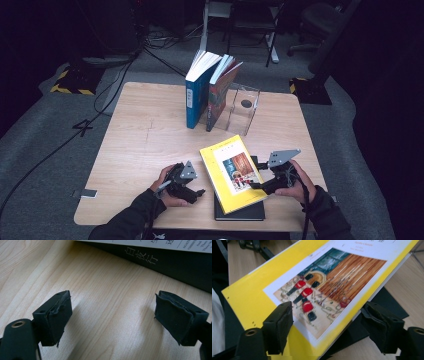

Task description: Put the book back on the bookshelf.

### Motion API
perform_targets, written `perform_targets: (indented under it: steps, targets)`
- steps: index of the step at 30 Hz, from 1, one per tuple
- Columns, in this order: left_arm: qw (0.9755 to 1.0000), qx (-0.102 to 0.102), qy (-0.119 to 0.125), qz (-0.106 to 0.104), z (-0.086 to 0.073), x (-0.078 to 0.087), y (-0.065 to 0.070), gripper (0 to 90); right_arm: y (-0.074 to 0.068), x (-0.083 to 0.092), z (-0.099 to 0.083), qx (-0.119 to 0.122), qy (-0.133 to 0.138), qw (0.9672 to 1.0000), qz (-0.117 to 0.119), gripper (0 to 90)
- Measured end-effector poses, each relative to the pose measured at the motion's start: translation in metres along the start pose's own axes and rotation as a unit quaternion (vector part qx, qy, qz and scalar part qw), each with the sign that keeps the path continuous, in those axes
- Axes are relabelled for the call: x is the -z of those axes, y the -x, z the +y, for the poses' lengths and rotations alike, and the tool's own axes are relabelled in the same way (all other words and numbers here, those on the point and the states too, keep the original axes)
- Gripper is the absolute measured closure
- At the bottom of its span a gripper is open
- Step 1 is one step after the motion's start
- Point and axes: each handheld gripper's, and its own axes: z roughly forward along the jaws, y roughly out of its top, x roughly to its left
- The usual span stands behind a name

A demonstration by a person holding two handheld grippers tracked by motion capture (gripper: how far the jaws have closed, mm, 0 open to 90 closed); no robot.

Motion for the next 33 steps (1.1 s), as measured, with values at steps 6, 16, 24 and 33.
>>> perform_targets:
  steps: [6, 16, 24, 33]
  targets:
    - [1.0, -0.001, 0.001, 0.001, 0.004, -0.003, -0.002, 15.7, 0.014, -0.011, 0.012, -0.004, 0.009, 0.9997, 0.024, 32.0]
    - [0.9996, 0.008, 0.026, -0.001, 0.008, -0.005, -0.01, 24.0, 0.019, -0.03, 0.025, -0.018, -0.01, 0.9998, 0.003, 27.3]
    - [0.9986, 0.012, 0.035, 0.037, 0.008, -0.003, -0.013, 26.1, 0.017, -0.021, 0.013, -0.046, -0.044, 0.9979, -0.008, 23.2]
    - [0.996, 0.03, 0.063, 0.055, 0.019, -0.002, -0.032, 29.0, 0.013, -0.019, 0.012, -0.031, -0.028, 0.9991, -0.006, 27.1]
